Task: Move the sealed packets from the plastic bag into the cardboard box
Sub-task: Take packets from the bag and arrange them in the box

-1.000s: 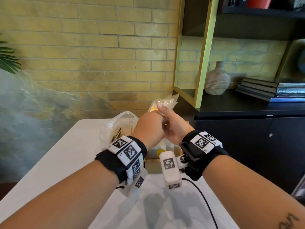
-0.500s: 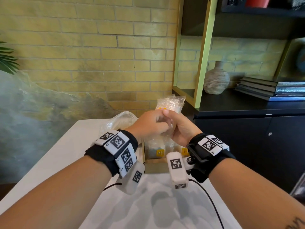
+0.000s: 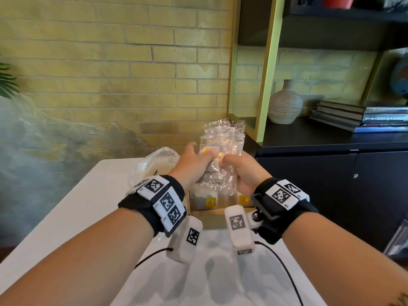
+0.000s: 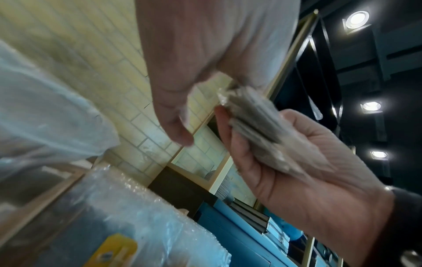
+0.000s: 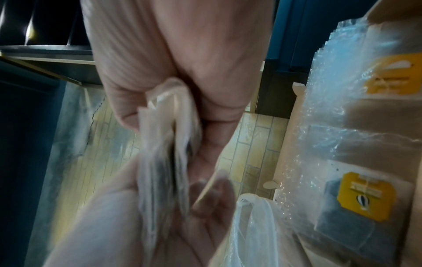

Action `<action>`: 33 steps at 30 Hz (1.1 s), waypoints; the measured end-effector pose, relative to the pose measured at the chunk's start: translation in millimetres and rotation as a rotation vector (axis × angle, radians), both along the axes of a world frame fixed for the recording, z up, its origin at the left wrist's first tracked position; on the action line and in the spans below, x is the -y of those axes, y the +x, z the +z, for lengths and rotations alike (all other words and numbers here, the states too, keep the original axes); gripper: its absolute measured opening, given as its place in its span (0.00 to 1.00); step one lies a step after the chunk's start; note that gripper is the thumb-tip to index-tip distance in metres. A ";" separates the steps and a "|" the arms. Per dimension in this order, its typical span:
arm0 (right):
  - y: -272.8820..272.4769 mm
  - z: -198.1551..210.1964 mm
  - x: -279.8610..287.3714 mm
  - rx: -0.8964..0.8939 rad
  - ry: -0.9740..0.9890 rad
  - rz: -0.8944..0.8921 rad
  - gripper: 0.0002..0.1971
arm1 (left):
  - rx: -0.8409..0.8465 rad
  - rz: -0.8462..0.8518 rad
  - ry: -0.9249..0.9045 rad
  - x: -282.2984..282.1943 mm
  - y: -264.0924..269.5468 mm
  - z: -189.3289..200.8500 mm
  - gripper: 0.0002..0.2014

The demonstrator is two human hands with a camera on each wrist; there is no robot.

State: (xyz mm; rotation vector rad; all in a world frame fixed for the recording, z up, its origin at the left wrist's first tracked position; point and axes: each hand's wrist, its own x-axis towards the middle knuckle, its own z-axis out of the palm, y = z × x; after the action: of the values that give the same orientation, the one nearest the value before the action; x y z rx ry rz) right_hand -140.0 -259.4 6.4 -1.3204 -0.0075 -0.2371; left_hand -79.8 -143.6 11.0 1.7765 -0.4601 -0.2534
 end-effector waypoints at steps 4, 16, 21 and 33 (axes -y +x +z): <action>-3.2 2.3 -1.8 -0.043 -0.007 0.053 0.24 | -0.111 -0.213 -0.068 -0.2 -10.5 -3.0 0.10; -0.5 -0.1 20.6 -0.148 -0.306 -0.138 0.34 | 0.010 -0.015 -0.164 -0.6 -5.4 -8.2 0.10; -4.7 -6.8 33.4 -0.103 -0.262 -0.265 0.24 | -0.032 -0.010 -0.249 -4.1 -0.5 -10.7 0.07; -6.8 -2.4 60.2 -0.335 -1.293 -0.156 0.16 | 0.028 -0.006 -0.308 -13.4 15.5 -13.2 0.03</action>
State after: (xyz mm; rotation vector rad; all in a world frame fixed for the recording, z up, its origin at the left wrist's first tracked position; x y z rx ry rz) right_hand -146.9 -319.7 3.9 -2.6422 0.2664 -0.1240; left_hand -64.3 -130.1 -2.2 1.4796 -0.4967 -0.1524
